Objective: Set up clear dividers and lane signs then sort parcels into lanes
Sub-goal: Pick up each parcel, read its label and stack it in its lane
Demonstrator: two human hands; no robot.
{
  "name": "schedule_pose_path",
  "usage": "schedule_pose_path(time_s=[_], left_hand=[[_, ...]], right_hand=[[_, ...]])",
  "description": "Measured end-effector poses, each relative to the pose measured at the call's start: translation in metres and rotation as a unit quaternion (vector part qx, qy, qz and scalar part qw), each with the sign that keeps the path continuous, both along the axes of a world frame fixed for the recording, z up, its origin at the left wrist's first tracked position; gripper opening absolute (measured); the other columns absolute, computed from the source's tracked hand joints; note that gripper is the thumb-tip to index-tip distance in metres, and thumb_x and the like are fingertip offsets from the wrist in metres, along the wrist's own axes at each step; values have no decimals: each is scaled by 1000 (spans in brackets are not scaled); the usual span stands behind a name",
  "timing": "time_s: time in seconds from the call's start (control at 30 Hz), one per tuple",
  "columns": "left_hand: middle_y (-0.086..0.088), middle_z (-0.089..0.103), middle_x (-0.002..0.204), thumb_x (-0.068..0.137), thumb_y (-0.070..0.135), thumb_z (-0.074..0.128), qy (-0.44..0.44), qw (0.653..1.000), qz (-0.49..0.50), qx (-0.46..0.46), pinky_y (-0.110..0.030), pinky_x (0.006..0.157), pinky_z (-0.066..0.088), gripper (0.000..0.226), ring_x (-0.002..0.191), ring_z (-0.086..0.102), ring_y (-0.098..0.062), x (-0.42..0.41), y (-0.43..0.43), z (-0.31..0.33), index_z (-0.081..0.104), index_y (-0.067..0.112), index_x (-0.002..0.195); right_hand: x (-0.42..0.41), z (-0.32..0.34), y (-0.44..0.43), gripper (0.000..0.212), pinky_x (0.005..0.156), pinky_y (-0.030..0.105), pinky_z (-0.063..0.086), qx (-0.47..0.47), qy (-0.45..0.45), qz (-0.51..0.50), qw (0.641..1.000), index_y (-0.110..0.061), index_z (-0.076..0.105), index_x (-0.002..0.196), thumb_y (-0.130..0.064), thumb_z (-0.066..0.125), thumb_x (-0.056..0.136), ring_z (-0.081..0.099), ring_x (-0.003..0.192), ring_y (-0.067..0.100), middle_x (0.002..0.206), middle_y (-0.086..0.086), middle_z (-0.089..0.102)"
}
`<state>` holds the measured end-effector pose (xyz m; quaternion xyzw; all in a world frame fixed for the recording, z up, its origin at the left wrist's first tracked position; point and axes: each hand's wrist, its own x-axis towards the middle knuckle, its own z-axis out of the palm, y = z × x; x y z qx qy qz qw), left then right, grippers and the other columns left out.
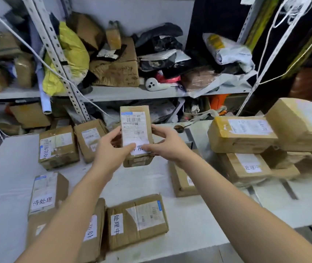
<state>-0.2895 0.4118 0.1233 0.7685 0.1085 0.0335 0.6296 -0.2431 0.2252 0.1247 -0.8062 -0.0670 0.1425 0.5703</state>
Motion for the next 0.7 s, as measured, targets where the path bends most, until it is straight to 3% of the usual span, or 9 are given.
schedule_pose_path(time_s=[0.13, 0.2, 0.27, 0.33, 0.4, 0.47, 0.6, 0.7], left_hand=[[11, 74, 114, 84, 6, 78, -21, 1000, -2, 18, -35, 79, 61, 58, 105, 70, -12, 1, -72, 31, 65, 36, 132], [14, 74, 112, 85, 9, 78, -30, 999, 2, 34, -33, 76, 60, 58, 103, 70, -10, 2, -108, 52, 64, 41, 132], [18, 74, 111, 85, 10, 78, -45, 998, -4, 48, -36, 83, 60, 56, 102, 71, -8, 3, -141, 73, 64, 44, 127], [18, 74, 107, 86, 8, 77, -60, 997, -11, 51, -28, 81, 61, 54, 97, 72, -2, 3, -174, 92, 65, 41, 126], [19, 73, 104, 87, 5, 75, -75, 995, -23, 56, -17, 75, 59, 52, 91, 70, 6, 6, -204, 109, 64, 40, 125], [19, 72, 109, 87, 7, 75, -90, 993, -34, 62, -17, 76, 58, 55, 95, 69, 4, 12, -231, 123, 63, 41, 129], [22, 66, 113, 89, 12, 76, -113, 990, -60, 50, -4, 60, 49, 57, 90, 65, 13, 35, -277, 140, 59, 40, 135], [20, 68, 115, 87, 15, 77, -128, 987, -88, 37, -17, 76, 58, 58, 100, 68, 3, 58, -306, 145, 60, 38, 137]], right_hand=[[-1, 32, -73, 75, 100, 45, 56, 24, -23, 3, 999, -29, 62, 138, -16, 89, 70, 61, 123, 5, 132, -13, 67], [-1, 52, -111, 67, 100, 41, 56, 29, -38, 13, 999, -25, 65, 134, -11, 88, 73, 64, 115, 1, 118, -17, 71], [-2, 72, -147, 60, 97, 35, 58, 42, -50, 20, 998, -22, 67, 131, -5, 86, 77, 67, 100, -6, 102, -25, 71], [-1, 89, -180, 58, 96, 36, 58, 50, -64, 16, 997, -23, 68, 129, -4, 86, 77, 67, 94, -12, 96, -28, 70], [3, 103, -209, 60, 96, 39, 58, 54, -70, 4, 996, -24, 68, 130, -7, 87, 76, 68, 98, -9, 97, -27, 71], [7, 115, -236, 58, 96, 40, 58, 60, -76, -9, 995, -26, 68, 129, -8, 87, 76, 70, 105, 2, 105, -20, 74], [14, 134, -283, 50, 81, 28, 59, 67, -85, -34, 994, -35, 68, 122, -12, 84, 81, 70, 104, 4, 115, -14, 75], [24, 143, -314, 51, 88, 33, 59, 62, -90, -74, 991, -30, 67, 127, -16, 85, 81, 70, 106, 4, 116, -14, 75]])
